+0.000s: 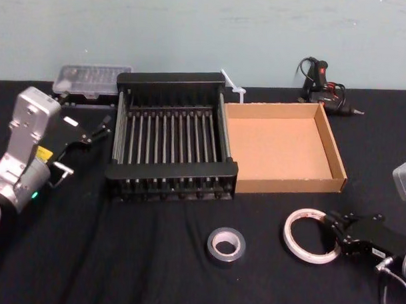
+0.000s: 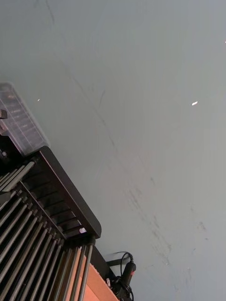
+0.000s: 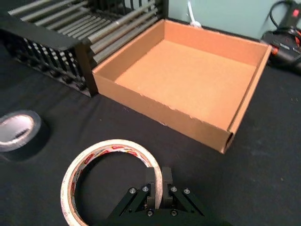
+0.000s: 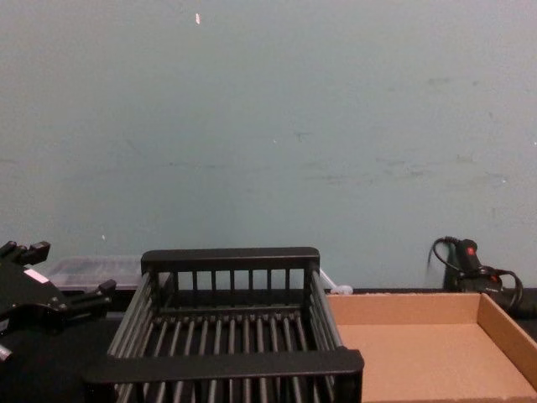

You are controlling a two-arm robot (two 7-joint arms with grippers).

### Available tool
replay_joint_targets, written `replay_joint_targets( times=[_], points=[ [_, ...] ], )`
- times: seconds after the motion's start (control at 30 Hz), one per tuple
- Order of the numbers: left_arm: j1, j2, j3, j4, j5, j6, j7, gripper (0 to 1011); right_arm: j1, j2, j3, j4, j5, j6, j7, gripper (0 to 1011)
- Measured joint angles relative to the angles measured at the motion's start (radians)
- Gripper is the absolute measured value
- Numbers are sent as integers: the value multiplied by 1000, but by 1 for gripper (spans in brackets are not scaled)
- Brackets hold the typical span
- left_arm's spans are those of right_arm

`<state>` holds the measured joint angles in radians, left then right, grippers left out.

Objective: Pick up the white tape and place it into the black box , Pick up the silver tape and place it into the brown box.

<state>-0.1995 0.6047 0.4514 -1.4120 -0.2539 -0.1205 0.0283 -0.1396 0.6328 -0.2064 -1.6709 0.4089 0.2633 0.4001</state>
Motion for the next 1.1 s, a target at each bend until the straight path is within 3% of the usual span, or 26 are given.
replay_joint_targets(
  times=[0.23, 0.43, 1.1],
  points=[
    [0, 0, 0, 0, 0, 0, 0, 1001, 4, 4, 5, -35, 22, -9, 1, 93],
    [0, 0, 0, 0, 0, 0, 0, 1001, 41, -8, -5, -42, 23, -18, -12, 93],
    [0, 0, 0, 0, 0, 0, 0, 1001, 223, -85, -78, 45, -43, -30, -33, 93]
  ],
)
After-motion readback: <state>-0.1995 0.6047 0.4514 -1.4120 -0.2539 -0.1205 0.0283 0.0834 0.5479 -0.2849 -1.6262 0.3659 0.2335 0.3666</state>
